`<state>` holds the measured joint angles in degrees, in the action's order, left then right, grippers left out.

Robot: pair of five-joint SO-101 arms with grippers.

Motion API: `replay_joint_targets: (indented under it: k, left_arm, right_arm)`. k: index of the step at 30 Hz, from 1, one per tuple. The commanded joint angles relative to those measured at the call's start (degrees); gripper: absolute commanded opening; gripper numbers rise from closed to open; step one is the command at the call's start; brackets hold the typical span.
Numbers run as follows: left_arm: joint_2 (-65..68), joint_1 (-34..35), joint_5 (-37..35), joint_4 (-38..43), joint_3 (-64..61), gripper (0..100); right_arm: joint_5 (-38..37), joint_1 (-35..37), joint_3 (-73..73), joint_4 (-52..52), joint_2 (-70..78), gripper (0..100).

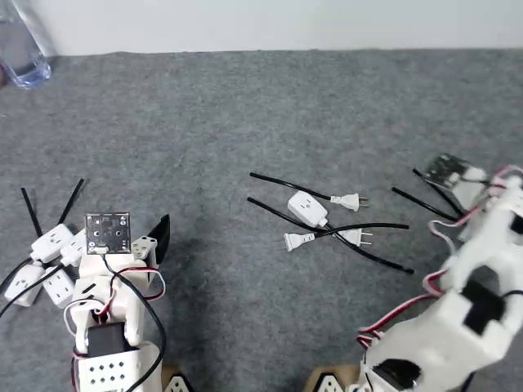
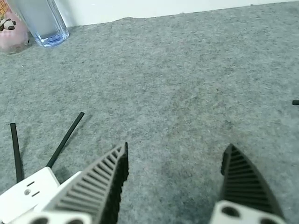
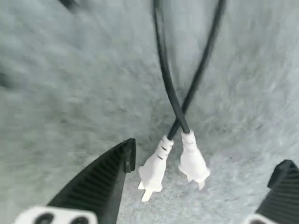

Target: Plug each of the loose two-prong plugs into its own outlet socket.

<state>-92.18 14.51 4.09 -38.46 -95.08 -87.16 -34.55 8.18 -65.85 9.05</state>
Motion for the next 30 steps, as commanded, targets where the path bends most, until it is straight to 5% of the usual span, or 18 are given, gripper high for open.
replay_joint_targets:
  k: [1,6,13,20,30]
  left_arm:
    - [-0.7,-0.44,0.7,1.49,0.22,30]
    - [-0.7,-0.18,0.7,1.49,0.22,30]
    - [-0.79,-0.18,0.79,1.49,0.22,30]
    - [-0.79,-0.44,0.7,1.67,0.31,30]
    - [-0.79,-0.26,0.88,1.58,0.31,30]
  right_arm:
    - [0.7,8.04,-0.97,-10.86,-10.86,42.6]
    - [4.4,21.14,-0.7,-20.62,-16.22,42.6]
    - [8.0,34.86,6.51,-19.38,-15.78,32.3]
    - [8.26,35.65,13.89,-7.87,-9.1,32.9]
    - [7.91,34.51,6.07,-6.2,1.8,32.9]
